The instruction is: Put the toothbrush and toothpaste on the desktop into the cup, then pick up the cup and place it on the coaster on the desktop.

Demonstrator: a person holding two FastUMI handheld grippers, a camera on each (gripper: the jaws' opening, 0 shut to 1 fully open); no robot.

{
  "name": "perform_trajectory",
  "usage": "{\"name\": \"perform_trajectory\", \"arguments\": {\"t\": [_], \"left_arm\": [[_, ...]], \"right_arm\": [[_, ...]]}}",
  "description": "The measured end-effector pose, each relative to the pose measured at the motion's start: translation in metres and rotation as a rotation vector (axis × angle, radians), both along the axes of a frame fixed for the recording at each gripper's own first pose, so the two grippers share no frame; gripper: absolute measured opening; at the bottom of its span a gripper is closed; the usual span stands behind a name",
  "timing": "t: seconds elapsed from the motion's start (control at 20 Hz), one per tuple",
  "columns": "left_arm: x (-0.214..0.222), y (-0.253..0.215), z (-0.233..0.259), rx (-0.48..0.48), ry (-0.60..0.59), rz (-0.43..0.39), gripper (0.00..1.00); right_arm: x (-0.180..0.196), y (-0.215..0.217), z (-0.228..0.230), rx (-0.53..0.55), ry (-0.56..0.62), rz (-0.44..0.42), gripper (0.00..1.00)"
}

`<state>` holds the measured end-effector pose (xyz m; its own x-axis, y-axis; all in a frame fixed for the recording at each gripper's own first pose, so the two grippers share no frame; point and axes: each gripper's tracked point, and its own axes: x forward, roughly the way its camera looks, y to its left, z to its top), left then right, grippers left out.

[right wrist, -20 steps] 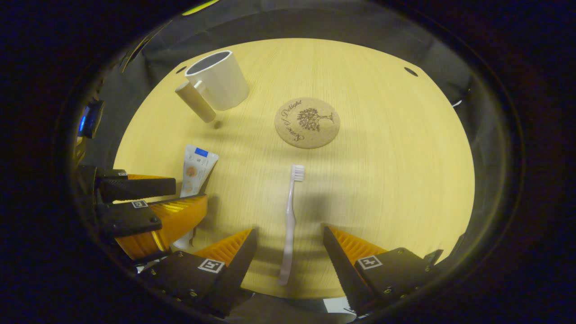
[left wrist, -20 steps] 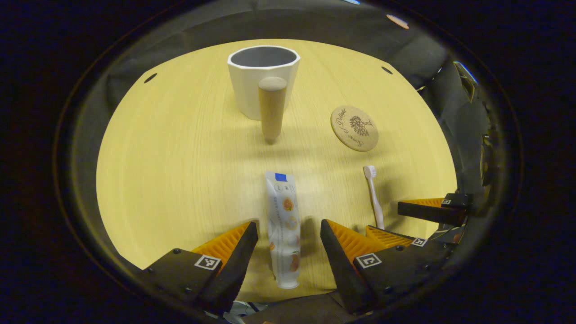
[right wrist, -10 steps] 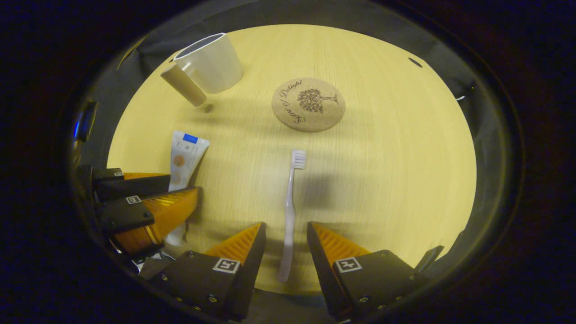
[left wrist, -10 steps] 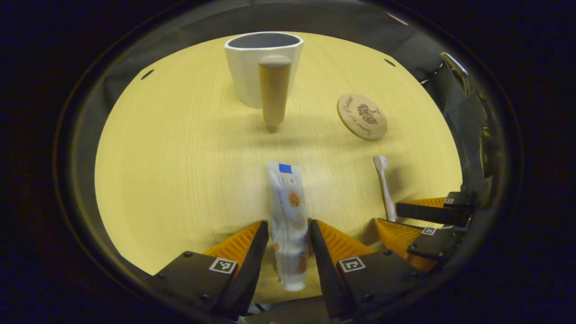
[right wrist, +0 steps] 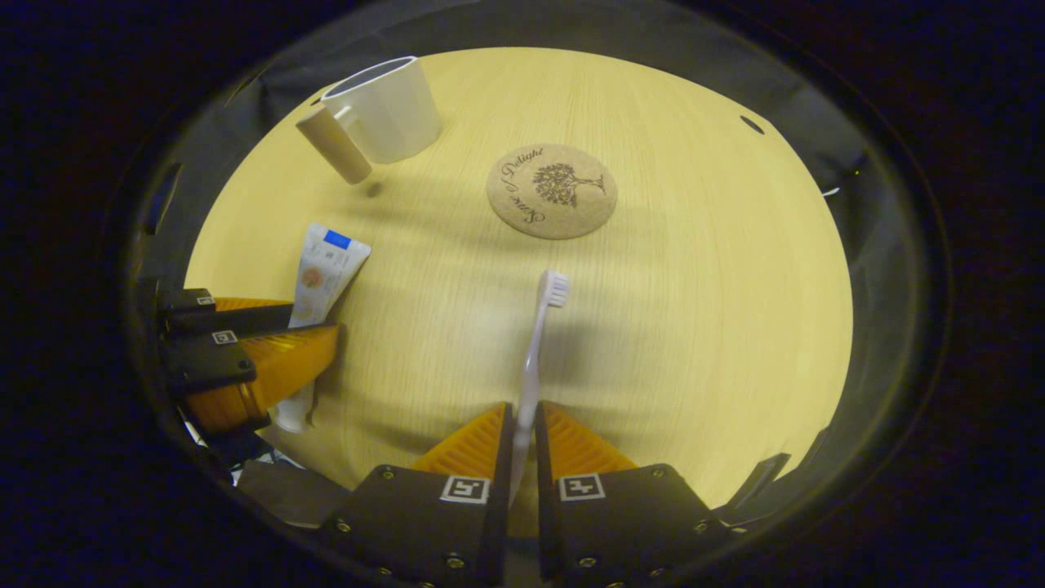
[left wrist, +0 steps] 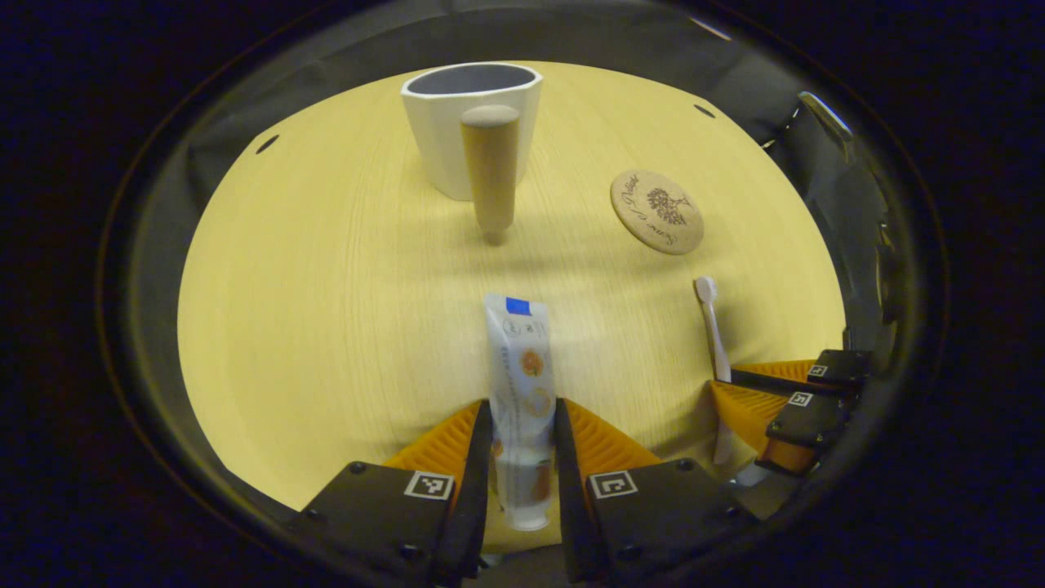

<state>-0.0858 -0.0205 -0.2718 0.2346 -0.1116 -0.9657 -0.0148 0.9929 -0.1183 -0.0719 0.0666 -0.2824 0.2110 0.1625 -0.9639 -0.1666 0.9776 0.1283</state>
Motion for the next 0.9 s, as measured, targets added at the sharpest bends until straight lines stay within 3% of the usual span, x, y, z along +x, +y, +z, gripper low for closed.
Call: {"name": "perform_trajectory", "arguments": {"t": [0.05,0.2,0.25,0.5,0.9], "left_arm": [[0.000,0.002,0.001,0.010,-0.004,-0.001,0.46],[0.003,0.002,0.001,0.021,-0.051,0.003,0.40],[0.005,0.001,0.002,0.016,-0.050,0.000,0.29],[0.009,0.000,0.008,-0.021,-0.128,0.026,0.29],[0.019,0.011,0.053,-0.052,-0.322,0.125,0.29]], "right_arm": [[0.002,-0.001,0.003,0.007,0.000,-0.002,0.08],[0.011,-0.001,0.005,0.048,-0.031,-0.037,0.08],[0.006,-0.004,0.011,0.060,-0.029,-0.034,0.04],[0.013,-0.007,0.009,0.099,-0.084,-0.045,0.04],[0.030,-0.003,0.049,0.223,-0.253,-0.066,0.04]]}}
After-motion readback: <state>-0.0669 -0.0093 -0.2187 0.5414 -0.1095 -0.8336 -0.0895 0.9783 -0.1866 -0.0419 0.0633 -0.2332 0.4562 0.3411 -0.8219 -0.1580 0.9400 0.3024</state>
